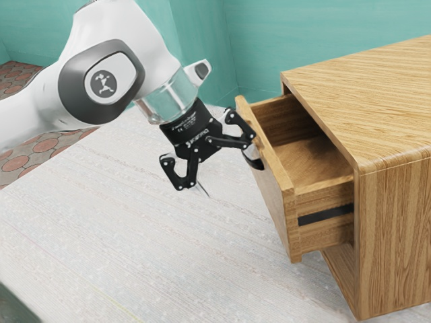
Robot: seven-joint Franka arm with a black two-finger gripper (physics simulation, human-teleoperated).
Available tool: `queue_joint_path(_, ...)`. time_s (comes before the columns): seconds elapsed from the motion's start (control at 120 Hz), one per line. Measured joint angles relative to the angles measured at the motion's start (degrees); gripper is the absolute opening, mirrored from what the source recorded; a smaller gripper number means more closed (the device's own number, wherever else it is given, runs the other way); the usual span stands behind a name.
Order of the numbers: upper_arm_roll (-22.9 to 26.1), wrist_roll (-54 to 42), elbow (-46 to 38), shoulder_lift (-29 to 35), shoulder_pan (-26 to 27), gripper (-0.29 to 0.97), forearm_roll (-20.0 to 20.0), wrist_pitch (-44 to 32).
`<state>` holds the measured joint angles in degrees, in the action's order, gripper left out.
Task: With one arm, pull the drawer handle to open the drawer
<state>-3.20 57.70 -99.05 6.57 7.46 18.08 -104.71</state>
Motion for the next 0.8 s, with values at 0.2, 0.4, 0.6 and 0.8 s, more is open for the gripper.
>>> queue_joint_path(0.2, -1.48, -1.18, -5.39, 6.28, -2.34, 0.68, -1.5, -0.38)
queue_joint_path(0.4, -11.74, -2.72, -9.43, 13.93, 4.07, 0.66, -2.25, -0.74)
queue_joint_path(0.6, -17.46, -4.36, 0.52, 18.31, 8.84, 0.65, -3.41, 2.85)
queue_joint_path(0.8, -15.09, -9.91, 17.76, 7.82, 9.67, 0.66, -11.74, 17.58)
